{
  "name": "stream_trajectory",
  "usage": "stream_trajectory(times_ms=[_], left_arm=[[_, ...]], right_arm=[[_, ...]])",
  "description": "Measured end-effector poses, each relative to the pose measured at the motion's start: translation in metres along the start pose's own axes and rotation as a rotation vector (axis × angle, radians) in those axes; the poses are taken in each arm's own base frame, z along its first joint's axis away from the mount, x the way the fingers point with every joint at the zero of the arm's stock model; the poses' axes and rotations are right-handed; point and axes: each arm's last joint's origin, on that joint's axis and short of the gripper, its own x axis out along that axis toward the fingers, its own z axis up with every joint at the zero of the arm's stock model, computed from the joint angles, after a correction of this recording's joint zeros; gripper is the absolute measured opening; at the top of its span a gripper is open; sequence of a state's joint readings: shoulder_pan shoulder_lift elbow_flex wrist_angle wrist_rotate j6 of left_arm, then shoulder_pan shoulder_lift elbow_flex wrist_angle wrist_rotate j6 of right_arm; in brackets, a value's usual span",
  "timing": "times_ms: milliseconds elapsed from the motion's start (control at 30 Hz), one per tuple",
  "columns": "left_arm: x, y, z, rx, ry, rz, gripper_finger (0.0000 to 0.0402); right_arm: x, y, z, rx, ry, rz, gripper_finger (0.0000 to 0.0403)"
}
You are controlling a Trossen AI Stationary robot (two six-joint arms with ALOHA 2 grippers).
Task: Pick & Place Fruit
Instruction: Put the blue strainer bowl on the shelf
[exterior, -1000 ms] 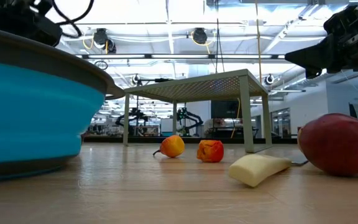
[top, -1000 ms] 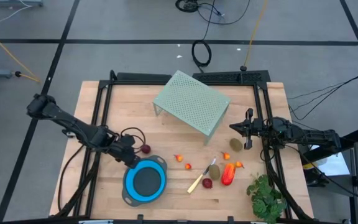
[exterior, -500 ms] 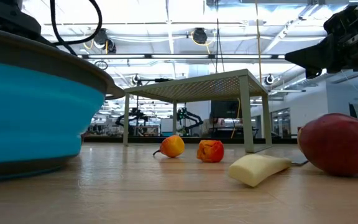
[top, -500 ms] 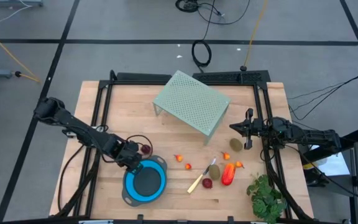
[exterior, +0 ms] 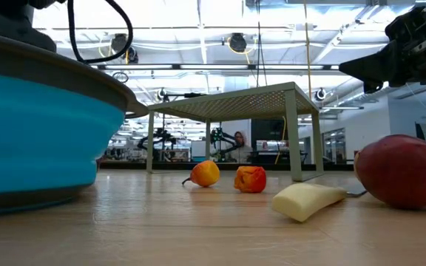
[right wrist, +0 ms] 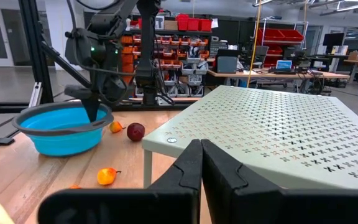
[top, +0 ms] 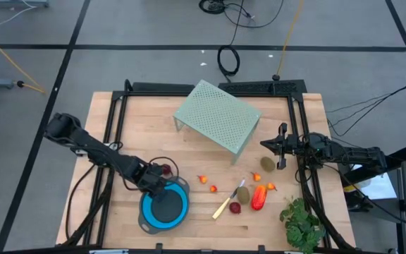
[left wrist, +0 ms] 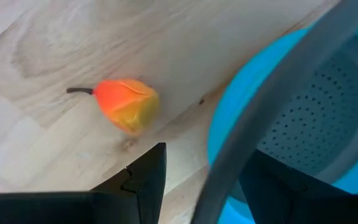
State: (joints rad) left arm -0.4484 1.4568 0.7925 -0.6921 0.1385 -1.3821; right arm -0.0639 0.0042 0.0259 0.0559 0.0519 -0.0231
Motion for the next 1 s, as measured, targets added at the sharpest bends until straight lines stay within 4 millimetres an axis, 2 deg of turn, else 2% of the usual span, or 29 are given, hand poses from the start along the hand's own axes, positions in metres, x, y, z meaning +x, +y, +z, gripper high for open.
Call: stream_trajectory(times_ms=[100,200,567,800,1000], left_arm=[[0.001,0.0,0.0,-0.001,0.001,0.003,0.0189],[0.001,0.0,0.0,0.0,0.006,0.001,0.017],[0.0,-0.001,-0.001,0.028,0.025,-0.009,0.0012],[-0.004,-0.001,-0.002,0.052,0.039,-0.031,0.0004],[-0.022,0.001,-0.005,0.054,0.022,-0.114,0.0001]], right_arm=[[0.0,0.0,0.0,0.0,0.0,0.0,0.0],[0.0,0.0,0.0,0.0,0.0,0.001,0.0],[0.0,0.0,0.0,0.0,0.0,0.0,0.0],[0.0,0.0,0.0,0.0,0.0,0.0,0.0],[0.0,0.0,0.0,0.0,0.0,0.001,0.0]])
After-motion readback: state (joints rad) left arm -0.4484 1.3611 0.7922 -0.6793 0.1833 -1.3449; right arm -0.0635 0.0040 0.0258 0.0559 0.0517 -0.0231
